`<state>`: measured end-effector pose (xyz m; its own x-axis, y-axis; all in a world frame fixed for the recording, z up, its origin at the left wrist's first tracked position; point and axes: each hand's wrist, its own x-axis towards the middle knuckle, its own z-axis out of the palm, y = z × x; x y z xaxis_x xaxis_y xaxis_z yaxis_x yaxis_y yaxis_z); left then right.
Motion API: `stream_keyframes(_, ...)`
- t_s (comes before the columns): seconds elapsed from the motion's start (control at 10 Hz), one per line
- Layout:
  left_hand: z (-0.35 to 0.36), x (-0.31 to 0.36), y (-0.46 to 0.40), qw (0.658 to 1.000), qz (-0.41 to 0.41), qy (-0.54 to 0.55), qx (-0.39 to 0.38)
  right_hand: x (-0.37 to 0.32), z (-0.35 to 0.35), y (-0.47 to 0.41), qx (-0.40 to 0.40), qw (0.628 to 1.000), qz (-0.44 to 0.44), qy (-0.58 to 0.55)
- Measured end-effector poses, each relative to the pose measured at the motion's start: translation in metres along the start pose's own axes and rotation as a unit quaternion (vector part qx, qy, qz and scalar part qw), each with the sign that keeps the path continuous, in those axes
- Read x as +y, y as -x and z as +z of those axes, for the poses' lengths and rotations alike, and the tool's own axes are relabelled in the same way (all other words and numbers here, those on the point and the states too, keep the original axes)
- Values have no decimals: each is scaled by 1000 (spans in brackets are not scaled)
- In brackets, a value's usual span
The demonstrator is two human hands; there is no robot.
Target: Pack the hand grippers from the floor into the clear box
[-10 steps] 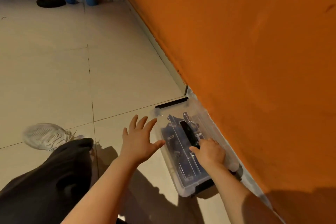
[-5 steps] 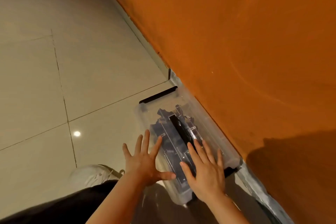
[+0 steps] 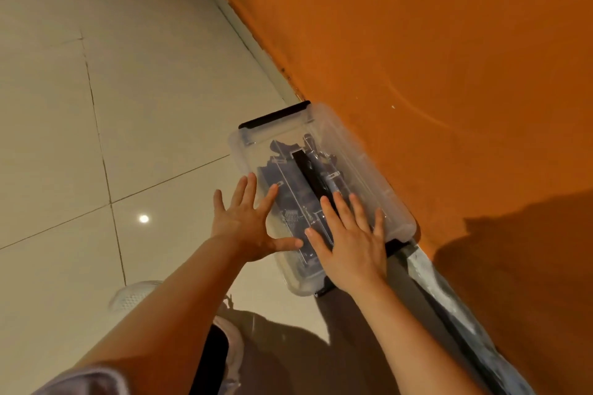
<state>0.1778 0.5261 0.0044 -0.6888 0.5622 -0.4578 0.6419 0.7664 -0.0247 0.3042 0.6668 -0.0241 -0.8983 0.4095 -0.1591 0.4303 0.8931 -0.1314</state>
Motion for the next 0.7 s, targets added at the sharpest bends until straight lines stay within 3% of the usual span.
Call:
stream_keyframes(0.2, -25, 3, 48, 996, 77, -39, 3, 4, -5, -1, -55, 998, -6, -2)
stream_keyframes(0.4, -89, -9, 87, 983, 92, 72, 142, 0, -24, -3, -124, 992, 7, -15)
stream_keyframes(0.6, -150, -70, 144, 962, 17, 103, 252, -25, -45, -12, -172, 976, 94, -99)
stream_keyframes(0.7, -159, -88, 167, 964, -16, 104, 243, -55, -58, -14, -121, 963, 80, -229)
